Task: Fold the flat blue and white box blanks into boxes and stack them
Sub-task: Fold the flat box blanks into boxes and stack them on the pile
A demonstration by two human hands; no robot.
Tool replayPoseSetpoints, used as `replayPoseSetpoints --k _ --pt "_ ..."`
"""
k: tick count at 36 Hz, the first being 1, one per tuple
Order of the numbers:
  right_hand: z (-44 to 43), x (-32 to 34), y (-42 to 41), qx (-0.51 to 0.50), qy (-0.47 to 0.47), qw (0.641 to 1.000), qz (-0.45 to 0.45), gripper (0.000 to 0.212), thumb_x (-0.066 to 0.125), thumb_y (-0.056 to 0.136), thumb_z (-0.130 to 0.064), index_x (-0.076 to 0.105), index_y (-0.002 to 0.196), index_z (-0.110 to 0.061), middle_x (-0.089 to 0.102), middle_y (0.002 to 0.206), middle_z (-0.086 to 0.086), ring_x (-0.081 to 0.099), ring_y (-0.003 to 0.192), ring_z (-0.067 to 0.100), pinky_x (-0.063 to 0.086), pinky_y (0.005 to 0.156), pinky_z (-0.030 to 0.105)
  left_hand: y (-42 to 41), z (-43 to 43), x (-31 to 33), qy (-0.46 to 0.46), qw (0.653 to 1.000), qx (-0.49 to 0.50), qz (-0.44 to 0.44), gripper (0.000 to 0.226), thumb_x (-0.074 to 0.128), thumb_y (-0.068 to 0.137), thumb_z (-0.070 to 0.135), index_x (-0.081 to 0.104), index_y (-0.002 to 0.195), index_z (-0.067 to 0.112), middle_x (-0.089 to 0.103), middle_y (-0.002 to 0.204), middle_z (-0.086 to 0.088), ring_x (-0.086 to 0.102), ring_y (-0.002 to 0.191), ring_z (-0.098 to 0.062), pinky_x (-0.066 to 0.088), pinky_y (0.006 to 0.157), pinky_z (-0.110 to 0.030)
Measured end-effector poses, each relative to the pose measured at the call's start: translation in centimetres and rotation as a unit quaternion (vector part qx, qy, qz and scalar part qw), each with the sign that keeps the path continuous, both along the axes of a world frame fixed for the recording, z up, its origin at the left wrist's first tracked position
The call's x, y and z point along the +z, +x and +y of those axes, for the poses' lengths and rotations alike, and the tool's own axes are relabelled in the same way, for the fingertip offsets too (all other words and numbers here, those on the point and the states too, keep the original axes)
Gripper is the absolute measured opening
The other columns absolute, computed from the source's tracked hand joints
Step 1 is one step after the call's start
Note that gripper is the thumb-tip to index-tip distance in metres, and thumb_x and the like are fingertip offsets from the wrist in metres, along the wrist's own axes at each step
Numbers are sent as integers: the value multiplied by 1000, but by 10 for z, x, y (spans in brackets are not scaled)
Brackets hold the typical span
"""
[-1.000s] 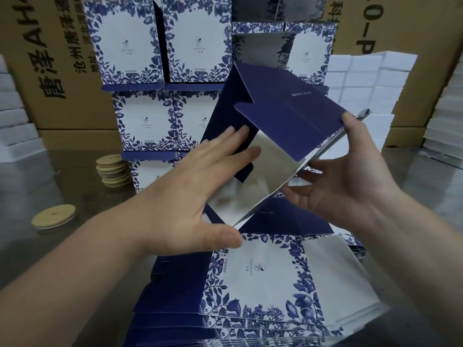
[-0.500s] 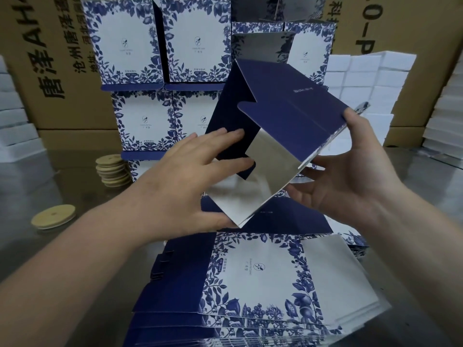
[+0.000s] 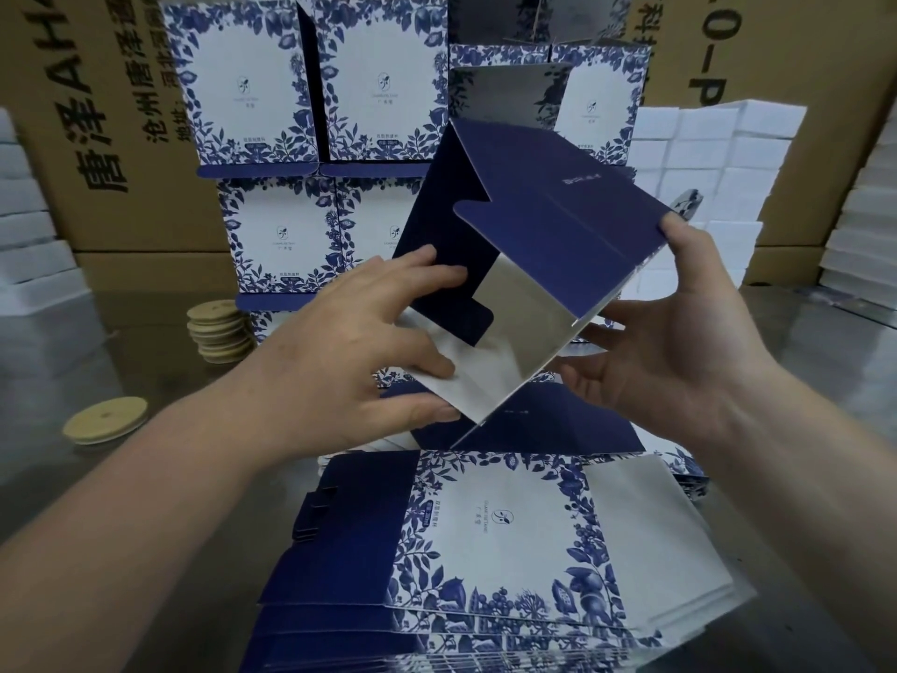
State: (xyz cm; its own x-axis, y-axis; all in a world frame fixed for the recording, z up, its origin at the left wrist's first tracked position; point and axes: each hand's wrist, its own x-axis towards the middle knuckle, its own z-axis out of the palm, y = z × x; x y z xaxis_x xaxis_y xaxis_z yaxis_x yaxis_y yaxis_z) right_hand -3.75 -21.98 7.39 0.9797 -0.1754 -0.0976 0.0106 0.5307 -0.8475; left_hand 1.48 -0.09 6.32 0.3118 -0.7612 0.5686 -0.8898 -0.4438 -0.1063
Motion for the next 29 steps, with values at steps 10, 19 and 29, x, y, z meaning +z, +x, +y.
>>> replayPoseSetpoints --k 10,19,29 --pt "35 -11 -18 -2 -220 972 -83 101 53 40 -83 49 131 -40 47 137 -23 54 111 18 45 90 37 -8 -8 -8 -122 974 -146 120 48 53 84 58 69 72 14 56 105 32 50 102 16 40 83 -8" --pt "55 -33 -37 -74 -495 850 -163 102 41 43 -82 25 139 -52 15 147 -35 17 121 -30 24 93 0 -23 -15 -10 -246 935 -119 225 22 59 74 66 58 96 61 60 93 42 58 89 18 44 71 -2" --pt "58 -23 -41 -107 -641 738 -181 82 34 48 -80 24 125 -54 18 138 -40 4 135 -10 18 110 24 -32 -21 -14 -220 943 -5 250 42 58 62 34 68 90 4 70 80 -12 66 77 -30 53 67 -40"
